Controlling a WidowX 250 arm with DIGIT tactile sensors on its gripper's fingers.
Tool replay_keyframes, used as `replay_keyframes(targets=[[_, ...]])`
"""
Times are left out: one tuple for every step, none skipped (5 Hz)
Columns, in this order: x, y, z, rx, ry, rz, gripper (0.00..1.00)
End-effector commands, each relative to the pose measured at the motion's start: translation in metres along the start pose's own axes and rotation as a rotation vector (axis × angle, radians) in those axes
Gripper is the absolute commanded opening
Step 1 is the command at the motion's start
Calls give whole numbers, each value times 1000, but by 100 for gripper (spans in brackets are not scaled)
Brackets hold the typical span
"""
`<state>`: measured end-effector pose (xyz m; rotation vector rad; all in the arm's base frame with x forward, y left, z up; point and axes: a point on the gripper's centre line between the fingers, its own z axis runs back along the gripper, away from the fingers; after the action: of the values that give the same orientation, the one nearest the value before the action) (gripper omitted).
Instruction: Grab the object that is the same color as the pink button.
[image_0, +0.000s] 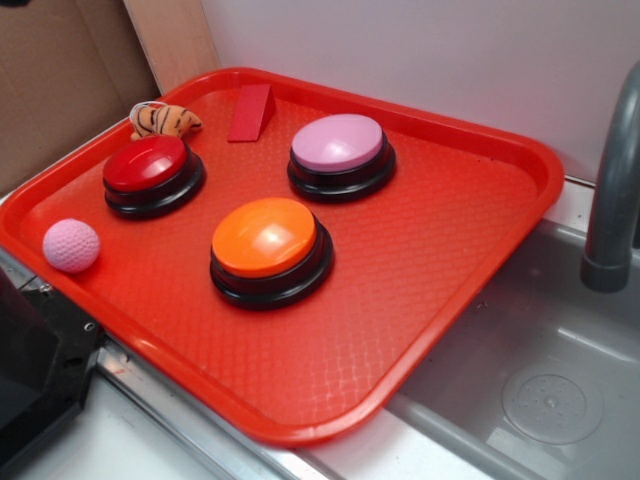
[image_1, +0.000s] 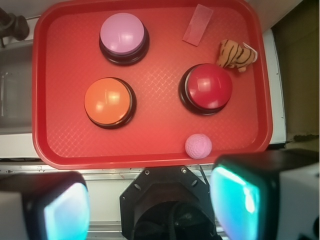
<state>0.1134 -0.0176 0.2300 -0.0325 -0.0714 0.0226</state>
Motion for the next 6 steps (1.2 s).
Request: replay_keyframes(targets=[[-9, 55, -59, 41, -40, 87, 100], [-11, 75, -102, 81, -22, 122, 100], [-11, 85, -140, 90, 4, 114, 100], [-11, 92, -169, 163, 1, 104, 100], [-10, 92, -186, 160, -8, 95, 100], [-8, 94, -199, 199, -14, 91, 100]])
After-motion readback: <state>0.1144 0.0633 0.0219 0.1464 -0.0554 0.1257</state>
